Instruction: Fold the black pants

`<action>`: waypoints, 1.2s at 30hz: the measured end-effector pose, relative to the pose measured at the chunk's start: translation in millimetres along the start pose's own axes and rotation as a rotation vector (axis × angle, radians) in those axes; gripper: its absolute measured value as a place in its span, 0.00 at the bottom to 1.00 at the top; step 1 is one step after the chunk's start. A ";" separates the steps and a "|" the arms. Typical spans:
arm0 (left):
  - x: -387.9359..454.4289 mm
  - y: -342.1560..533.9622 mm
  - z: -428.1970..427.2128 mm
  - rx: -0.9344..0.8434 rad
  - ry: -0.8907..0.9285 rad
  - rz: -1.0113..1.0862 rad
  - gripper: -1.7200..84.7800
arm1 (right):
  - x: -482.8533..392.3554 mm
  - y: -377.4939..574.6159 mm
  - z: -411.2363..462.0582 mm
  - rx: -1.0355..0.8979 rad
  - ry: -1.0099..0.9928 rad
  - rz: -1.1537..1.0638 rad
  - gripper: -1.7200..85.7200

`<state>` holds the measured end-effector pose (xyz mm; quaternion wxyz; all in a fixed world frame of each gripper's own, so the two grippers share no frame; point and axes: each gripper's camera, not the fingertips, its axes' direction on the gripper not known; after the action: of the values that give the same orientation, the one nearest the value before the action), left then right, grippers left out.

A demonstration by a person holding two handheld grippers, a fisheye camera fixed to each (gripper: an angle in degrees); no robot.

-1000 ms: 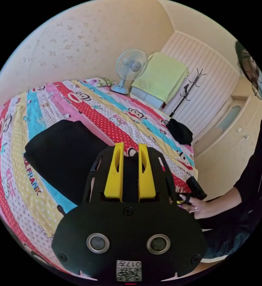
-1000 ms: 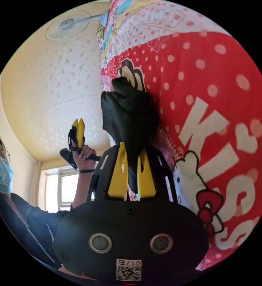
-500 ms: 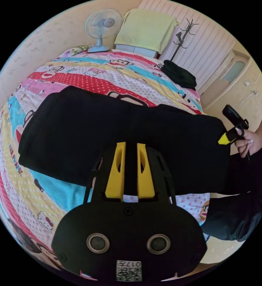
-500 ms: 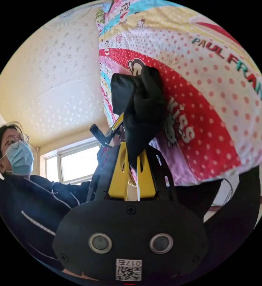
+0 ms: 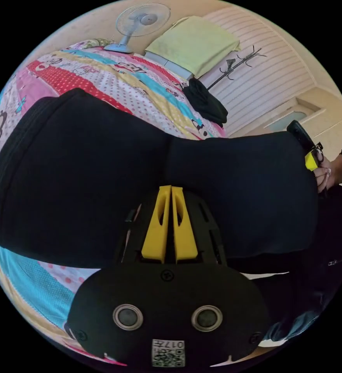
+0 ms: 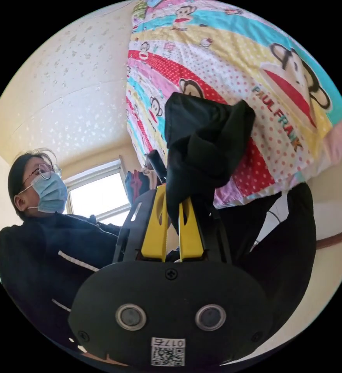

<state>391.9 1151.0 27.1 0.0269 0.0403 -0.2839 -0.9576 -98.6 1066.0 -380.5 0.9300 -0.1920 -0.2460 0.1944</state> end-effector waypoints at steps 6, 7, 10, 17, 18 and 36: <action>-52.1 27.6 -29.0 0.105 0.161 -0.077 0.01 | -48.1 -71.3 23.1 -0.069 -0.107 -0.073 0.06; -58.6 33.1 -33.7 0.132 0.188 -0.092 0.01 | -54.9 -88.6 32.5 -0.086 -0.122 -0.049 0.07; -91.4 67.9 -55.2 0.275 0.267 -0.184 0.01 | -70.5 -137.1 63.3 -0.130 -0.111 0.016 0.07; -144.0 153.5 -86.9 0.441 0.189 -0.400 0.01 | -72.6 -244.2 152.8 -0.171 0.054 0.197 0.11; -150.5 166.8 -89.2 0.473 0.203 -0.431 0.01 | -70.7 -249.8 157.9 -0.170 0.054 0.200 0.11; -197.5 222.2 -104.6 0.639 0.083 -0.514 0.17 | -169.2 -239.4 101.4 -0.259 0.193 -0.671 0.19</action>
<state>604.5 922.9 73.2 -0.2157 0.1550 -0.5465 -0.7943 -224.5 811.7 -255.2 0.9289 -0.2340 -0.2289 -0.1731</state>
